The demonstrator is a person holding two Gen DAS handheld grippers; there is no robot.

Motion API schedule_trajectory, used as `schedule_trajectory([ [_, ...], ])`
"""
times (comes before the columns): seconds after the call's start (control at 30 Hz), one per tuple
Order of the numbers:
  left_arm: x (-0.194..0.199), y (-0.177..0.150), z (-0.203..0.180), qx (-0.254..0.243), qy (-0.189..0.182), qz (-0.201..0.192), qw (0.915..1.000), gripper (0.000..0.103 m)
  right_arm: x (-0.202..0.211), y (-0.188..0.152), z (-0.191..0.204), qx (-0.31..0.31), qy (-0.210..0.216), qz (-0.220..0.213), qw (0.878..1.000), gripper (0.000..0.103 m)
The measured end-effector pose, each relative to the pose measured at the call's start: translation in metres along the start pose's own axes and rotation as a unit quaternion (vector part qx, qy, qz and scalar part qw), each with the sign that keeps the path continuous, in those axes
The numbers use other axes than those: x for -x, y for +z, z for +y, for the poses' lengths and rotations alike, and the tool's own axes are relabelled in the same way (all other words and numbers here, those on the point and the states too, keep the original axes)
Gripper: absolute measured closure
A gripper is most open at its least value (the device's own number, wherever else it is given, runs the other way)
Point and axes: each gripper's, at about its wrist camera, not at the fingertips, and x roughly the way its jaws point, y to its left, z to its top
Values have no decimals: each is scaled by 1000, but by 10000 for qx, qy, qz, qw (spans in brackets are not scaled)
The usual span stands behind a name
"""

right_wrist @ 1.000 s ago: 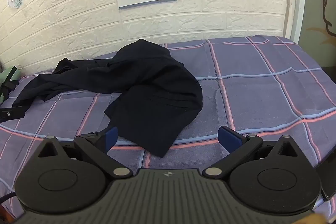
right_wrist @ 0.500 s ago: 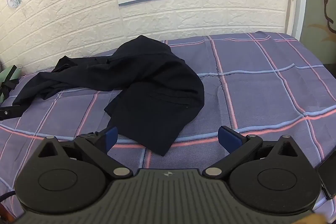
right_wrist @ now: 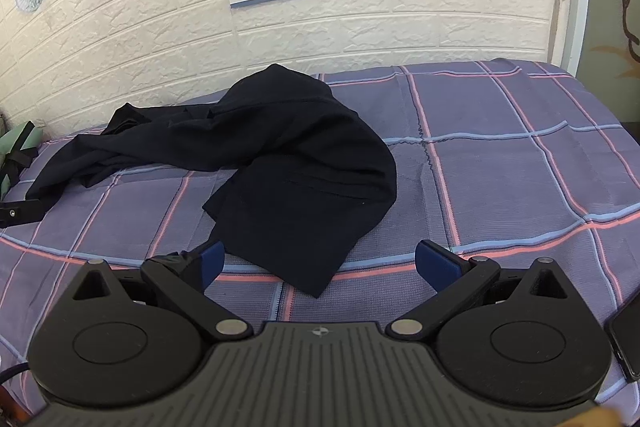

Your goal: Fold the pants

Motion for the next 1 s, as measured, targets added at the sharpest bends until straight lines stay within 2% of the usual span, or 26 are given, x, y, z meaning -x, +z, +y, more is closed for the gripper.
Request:
schedule_trajectory([
  [1.0, -11, 3, 12, 151, 55, 128, 9998, 0, -8, 2, 5, -30, 34, 126, 9999, 0],
])
